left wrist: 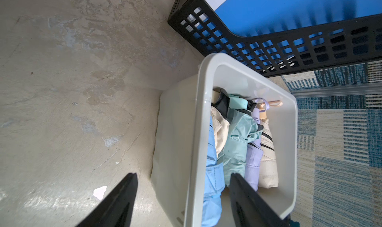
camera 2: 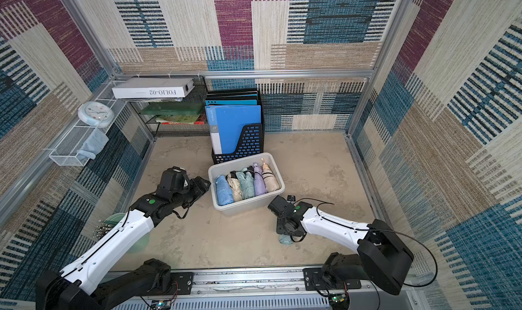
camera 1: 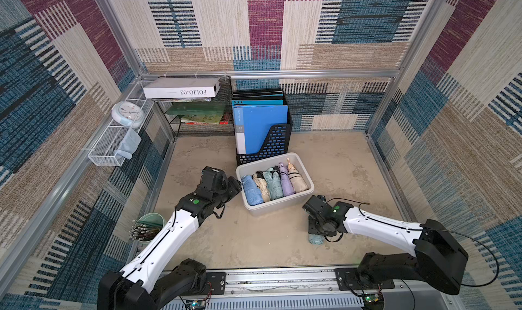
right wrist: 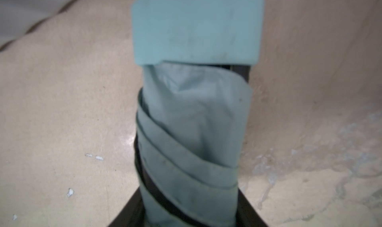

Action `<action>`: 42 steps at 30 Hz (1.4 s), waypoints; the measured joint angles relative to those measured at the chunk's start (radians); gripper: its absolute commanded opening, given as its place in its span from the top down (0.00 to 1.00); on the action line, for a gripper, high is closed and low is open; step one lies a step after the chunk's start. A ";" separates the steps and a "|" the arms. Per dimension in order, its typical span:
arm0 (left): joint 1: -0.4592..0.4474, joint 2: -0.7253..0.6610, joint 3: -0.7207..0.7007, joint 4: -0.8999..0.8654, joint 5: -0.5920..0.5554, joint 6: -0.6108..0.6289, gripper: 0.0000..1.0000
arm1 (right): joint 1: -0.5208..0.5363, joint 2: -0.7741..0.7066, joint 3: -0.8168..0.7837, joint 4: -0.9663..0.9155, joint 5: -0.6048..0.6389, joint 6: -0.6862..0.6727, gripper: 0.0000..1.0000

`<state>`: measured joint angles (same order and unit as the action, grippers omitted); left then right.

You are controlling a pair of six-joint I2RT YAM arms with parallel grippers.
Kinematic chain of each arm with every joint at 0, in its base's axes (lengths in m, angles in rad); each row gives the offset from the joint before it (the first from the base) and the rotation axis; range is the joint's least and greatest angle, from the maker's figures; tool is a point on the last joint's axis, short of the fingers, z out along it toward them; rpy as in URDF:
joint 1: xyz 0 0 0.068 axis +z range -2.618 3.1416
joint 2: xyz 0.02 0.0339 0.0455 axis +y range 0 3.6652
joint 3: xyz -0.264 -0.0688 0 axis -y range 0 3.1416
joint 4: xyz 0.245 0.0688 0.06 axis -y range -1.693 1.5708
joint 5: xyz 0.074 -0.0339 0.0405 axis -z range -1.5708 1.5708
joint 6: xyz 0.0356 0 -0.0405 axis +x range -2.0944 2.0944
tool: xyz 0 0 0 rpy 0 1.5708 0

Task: Put the umbrella into the storage box
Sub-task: Pick up the umbrella from the center of the board, then place the umbrella in the storage box.

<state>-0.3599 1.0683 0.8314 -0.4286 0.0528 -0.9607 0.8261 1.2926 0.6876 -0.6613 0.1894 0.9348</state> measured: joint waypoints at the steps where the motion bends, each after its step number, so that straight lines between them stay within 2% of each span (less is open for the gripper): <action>1: 0.002 -0.003 0.000 -0.001 0.000 0.000 0.25 | -0.006 -0.013 0.001 -0.009 0.006 0.006 0.54; 11: 0.010 -0.011 0.003 -0.021 0.029 0.010 0.26 | -0.095 -0.241 0.087 -0.187 0.099 0.042 0.58; 15: 0.010 -0.008 0.008 -0.021 0.058 0.011 0.28 | -0.105 -0.285 0.200 -0.257 0.107 -0.010 0.57; 18: 0.010 -0.008 0.010 -0.022 0.076 0.014 0.31 | -0.107 -0.254 0.320 -0.282 0.090 -0.085 0.56; 24: 0.010 0.005 0.005 -0.018 0.103 0.018 0.35 | -0.107 -0.089 0.557 -0.265 -0.043 -0.246 0.56; 33: 0.010 0.035 0.004 -0.013 0.133 0.025 0.41 | -0.095 0.307 0.934 -0.249 -0.304 -0.399 0.55; 42: 0.010 0.085 0.005 -0.005 0.164 0.037 0.51 | -0.046 0.630 1.213 -0.280 -0.397 -0.480 0.55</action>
<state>-0.3496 1.1534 0.8368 -0.4339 0.2165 -0.9234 0.7799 1.9224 1.9003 -0.9409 -0.2073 0.4545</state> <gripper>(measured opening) 0.516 0.480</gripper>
